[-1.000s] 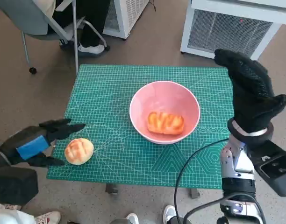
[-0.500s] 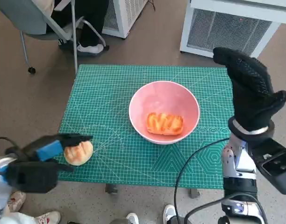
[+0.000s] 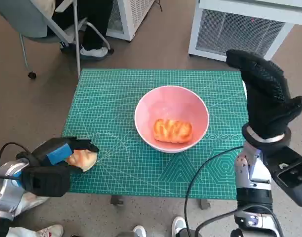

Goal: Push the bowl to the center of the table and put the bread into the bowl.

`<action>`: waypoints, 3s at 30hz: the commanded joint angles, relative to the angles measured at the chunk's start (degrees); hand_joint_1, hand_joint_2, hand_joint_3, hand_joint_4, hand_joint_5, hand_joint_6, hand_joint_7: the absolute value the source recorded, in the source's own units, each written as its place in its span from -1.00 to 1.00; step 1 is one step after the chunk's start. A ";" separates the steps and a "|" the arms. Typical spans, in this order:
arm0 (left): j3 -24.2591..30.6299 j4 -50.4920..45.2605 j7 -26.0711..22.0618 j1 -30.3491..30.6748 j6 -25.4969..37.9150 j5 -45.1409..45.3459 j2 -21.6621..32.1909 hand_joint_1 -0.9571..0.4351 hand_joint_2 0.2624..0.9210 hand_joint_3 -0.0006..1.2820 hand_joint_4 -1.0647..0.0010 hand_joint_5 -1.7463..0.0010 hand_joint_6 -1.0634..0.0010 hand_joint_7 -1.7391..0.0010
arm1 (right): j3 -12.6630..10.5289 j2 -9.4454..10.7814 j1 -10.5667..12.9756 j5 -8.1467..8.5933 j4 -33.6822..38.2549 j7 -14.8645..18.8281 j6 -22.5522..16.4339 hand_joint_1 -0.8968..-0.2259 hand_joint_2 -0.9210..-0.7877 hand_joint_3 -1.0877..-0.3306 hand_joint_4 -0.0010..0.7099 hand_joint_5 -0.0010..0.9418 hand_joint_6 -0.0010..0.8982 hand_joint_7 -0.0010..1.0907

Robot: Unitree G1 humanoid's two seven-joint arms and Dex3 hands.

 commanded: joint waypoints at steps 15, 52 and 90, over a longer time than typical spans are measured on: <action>8.11 -20.57 -0.68 -12.58 4.06 -10.50 -1.69 0.38 1.00 -0.86 -0.08 -0.42 -0.29 -0.32 | -0.25 0.11 -0.12 -0.69 0.73 -0.05 -0.39 -0.08 -1.00 -0.18 -1.00 0.06 -1.00 0.23; -18.47 9.12 1.35 -46.36 11.47 11.66 -28.77 0.20 0.90 -0.92 0.18 0.68 0.09 0.58 | 0.41 0.91 -1.46 -0.40 3.72 0.91 -1.30 -0.09 -1.00 -0.23 -1.00 0.04 -1.00 0.20; 0.11 -8.22 17.48 -26.05 5.47 -7.01 -29.39 -0.53 1.00 -0.45 0.65 0.97 0.38 0.97 | -0.22 2.04 -2.11 -0.44 2.42 -0.05 -0.90 -0.07 -1.00 -0.14 -1.00 0.08 -1.00 0.19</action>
